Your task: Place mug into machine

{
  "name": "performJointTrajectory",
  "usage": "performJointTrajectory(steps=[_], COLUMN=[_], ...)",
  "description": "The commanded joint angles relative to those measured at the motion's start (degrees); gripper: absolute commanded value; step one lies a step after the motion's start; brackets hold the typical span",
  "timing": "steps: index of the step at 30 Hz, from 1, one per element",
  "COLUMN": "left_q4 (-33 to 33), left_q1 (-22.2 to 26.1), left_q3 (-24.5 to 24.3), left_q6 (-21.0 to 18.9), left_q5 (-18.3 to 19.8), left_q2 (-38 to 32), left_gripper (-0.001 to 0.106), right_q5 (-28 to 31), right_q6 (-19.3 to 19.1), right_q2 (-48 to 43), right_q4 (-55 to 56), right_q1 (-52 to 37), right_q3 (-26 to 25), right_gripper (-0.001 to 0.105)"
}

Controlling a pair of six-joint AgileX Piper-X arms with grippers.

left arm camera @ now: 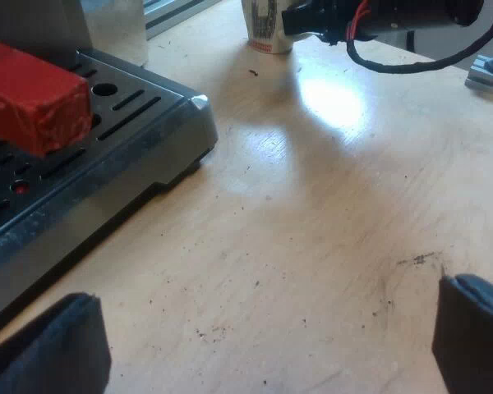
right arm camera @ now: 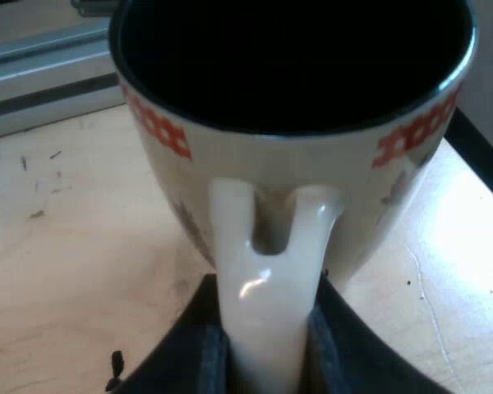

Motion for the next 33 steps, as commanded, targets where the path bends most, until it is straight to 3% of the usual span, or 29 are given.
performJointTrajectory(steps=[1,9,19,26,33], left_q4=[-0.8,-0.8,-0.8,-0.8,-0.8], left_q1=[0.0,0.0,0.0,0.0,0.0], left_q3=[-0.1,-0.1,-0.1,-0.1,-0.1], left_q6=[-0.1,-0.1,-0.1,-0.1,-0.1], left_q5=[0.4,0.4,0.4,0.4,0.4], left_q2=[-0.1,-0.1,-0.1,-0.1,-0.1], left_gripper=[0.082,0.082,0.082,0.082,0.082], right_q5=[0.1,0.0,-1.1,-0.9,3.2], right_q6=[-0.7,-1.1,-1.8,-4.9,-6.7], right_q2=[-0.2,-1.7,-16.0,-22.9,-32.0], right_q4=[-0.4,0.2,0.2,2.6,8.3], right_q1=[-0.2,0.9,5.8,9.6,15.6], right_q3=[-0.5,0.3,9.4,10.1,10.1], right_gripper=[0.0,0.0,0.0,0.0,0.0])
